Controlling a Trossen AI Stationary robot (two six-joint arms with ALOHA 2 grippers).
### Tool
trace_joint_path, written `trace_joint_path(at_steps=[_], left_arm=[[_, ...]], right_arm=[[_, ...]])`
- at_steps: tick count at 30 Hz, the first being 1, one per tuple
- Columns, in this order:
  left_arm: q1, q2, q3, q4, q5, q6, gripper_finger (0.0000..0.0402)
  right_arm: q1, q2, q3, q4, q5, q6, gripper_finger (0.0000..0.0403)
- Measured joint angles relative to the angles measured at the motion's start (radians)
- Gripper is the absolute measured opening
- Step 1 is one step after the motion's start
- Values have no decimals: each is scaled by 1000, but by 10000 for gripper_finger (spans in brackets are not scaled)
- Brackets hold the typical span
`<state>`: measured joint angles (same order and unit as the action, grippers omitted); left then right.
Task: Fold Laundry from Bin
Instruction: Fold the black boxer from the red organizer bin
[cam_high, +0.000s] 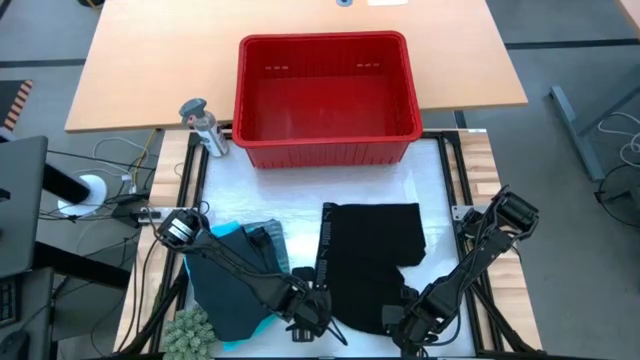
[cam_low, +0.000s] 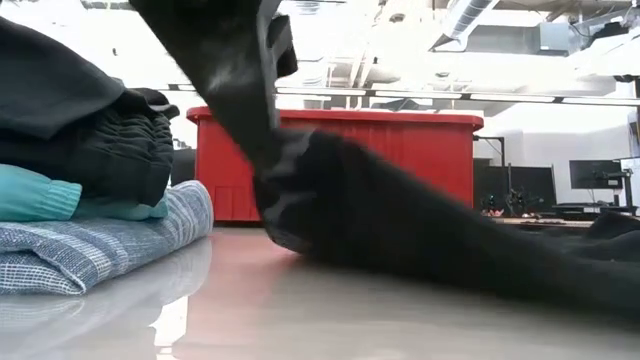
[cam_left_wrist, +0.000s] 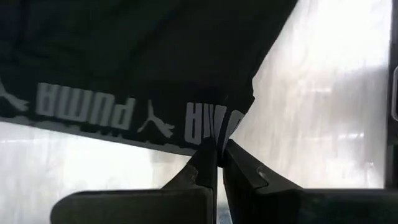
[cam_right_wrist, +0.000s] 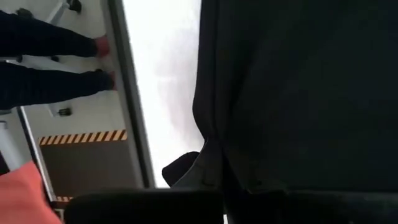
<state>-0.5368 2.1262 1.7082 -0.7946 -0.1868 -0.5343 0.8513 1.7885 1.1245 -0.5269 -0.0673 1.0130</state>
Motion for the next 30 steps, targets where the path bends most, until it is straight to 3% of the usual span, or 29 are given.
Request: trace_joint_path(at_steps=[15, 30], left_arm=[[78, 0, 159, -123, 43, 1, 0], [144, -2, 281, -335, -67, 117, 0]], right_arm=[[-45, -3, 216, -348, -36, -75, 15], [-146, -4, 375, -769, 98, -7, 15]])
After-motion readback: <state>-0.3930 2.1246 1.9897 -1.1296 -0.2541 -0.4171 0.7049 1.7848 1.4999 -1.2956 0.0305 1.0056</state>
